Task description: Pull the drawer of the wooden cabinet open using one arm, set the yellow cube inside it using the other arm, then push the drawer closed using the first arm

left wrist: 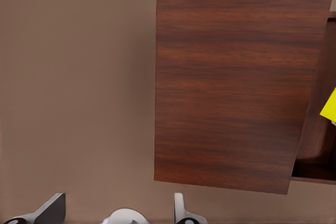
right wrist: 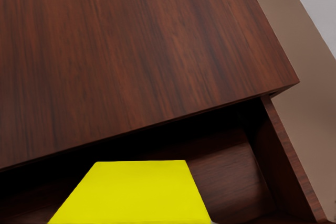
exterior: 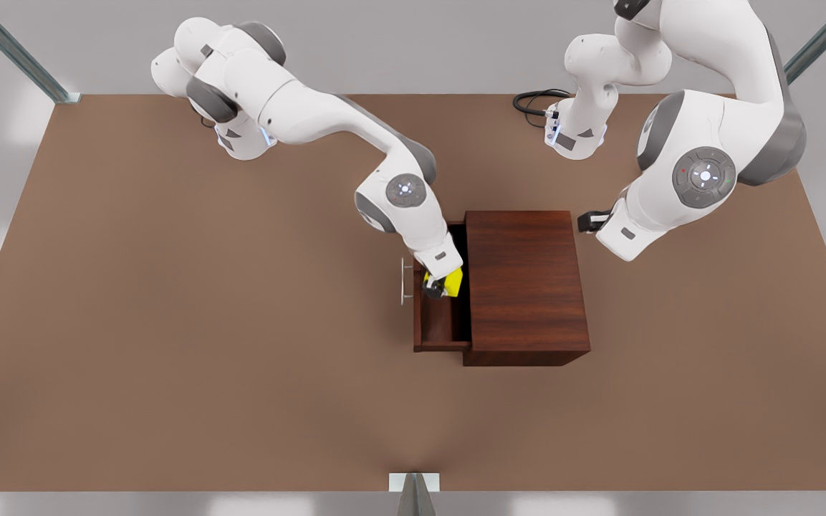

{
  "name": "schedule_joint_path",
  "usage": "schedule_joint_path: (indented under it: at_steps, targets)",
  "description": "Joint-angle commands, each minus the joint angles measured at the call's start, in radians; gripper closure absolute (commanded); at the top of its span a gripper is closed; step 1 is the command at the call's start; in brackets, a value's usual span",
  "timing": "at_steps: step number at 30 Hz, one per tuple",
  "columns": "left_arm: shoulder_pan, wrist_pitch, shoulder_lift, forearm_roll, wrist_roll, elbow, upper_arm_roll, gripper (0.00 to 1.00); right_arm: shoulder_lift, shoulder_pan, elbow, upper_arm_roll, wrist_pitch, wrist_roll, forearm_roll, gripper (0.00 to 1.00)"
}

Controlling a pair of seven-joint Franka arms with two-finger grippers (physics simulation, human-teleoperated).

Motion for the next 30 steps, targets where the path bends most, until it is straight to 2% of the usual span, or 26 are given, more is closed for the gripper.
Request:
schedule_joint_path:
  at_steps: [1, 2, 3, 9, 11, 12, 13, 14, 15, 16, 17, 18, 20, 21, 23, 24, 26, 27, 30]
  targets:
    - [0.001, -0.001, -0.001, 0.000, 0.135, 0.000, 0.000, 0.00, 0.001, 0.000, 0.001, 0.000, 0.022, -0.247, -0.007, 0.31]
    - [0.001, -0.001, 0.000, 0.000, 0.135, 0.000, 0.000, 0.00, 0.001, 0.001, 0.002, 0.000, 0.022, -0.244, -0.007, 0.21]
    - [0.000, -0.001, 0.000, 0.000, 0.135, 0.000, 0.000, 0.00, 0.008, 0.004, 0.007, 0.000, 0.022, -0.247, -0.007, 0.00]
    - [0.000, 0.005, 0.002, 0.000, 0.134, 0.002, 0.000, 0.00, 0.002, -0.002, 0.018, -0.001, 0.022, -0.250, -0.002, 0.00]
    - [-0.008, 0.002, 0.008, -0.001, 0.129, 0.003, -0.003, 0.02, -0.001, -0.071, 0.016, 0.002, 0.007, -0.253, 0.012, 0.00]
    - [-0.003, 0.005, 0.007, -0.061, 0.135, 0.005, -0.005, 0.33, -0.024, -0.113, 0.013, 0.005, -0.043, -0.246, 0.038, 0.00]
    - [-0.003, 0.005, 0.007, -0.121, 0.131, 0.005, -0.003, 0.38, -0.070, -0.170, 0.008, 0.003, -0.244, -0.232, 0.100, 0.00]
    - [-0.011, 0.005, 0.008, -0.122, 0.129, 0.005, -0.007, 0.38, -0.122, -0.202, 0.010, 0.000, -0.411, -0.160, 0.108, 0.00]
    - [-0.069, 0.001, 0.023, -0.116, 0.030, 0.005, -0.019, 0.70, -0.186, -0.247, 0.010, -0.001, -0.646, 0.020, 0.108, 0.00]
    - [-0.161, 0.005, 0.059, -0.110, -0.166, 0.010, -0.020, 0.79, -0.252, -0.278, 0.010, -0.001, -0.806, 0.191, 0.099, 0.00]
    - [-0.236, 0.005, 0.111, -0.092, -0.278, 0.054, -0.020, 0.79, -0.300, -0.298, 0.004, -0.011, -0.881, 0.231, 0.098, 0.00]
    - [-0.293, 0.007, 0.197, -0.087, -0.553, 0.144, -0.020, 0.79, -0.329, -0.345, 0.004, -0.024, -0.987, 0.337, 0.098, 0.00]
    - [-0.417, 0.059, 0.373, -0.088, -1.005, 0.325, -0.020, 0.79, -0.343, -0.437, 0.007, -0.024, -1.062, 0.493, 0.088, 0.00]
    - [-0.493, 0.205, 0.425, -0.087, -1.370, 0.353, -0.017, 0.79, -0.347, -0.471, 0.007, -0.021, -1.093, 0.693, 0.091, 0.00]
    - [-0.543, 0.341, 0.457, -0.084, -1.725, 0.352, -0.014, 0.79, -0.392, -0.476, -0.010, -0.047, -1.136, 0.681, 0.050, 0.00]
    - [-0.557, 0.427, 0.485, -0.085, -1.872, 0.352, -0.014, 0.79, -0.465, -0.476, -0.093, -0.049, -1.108, 0.687, 0.024, 0.00]
    - [-0.580, 0.576, 0.526, -0.084, -2.049, 0.352, -0.010, 0.79, -0.574, -0.499, -0.179, -0.052, -1.016, 0.682, 0.016, 0.00]
    - [-0.588, 0.652, 0.536, -0.084, -2.104, 0.352, -0.008, 0.79, -0.561, -0.497, -0.168, -0.104, -0.995, 0.679, 0.022, 0.00]
    - [-0.614, 0.781, 0.594, -0.084, -2.130, 0.352, -0.007, 0.79, -0.504, -0.532, -0.147, -0.127, -0.924, 0.589, 0.041, 0.00]
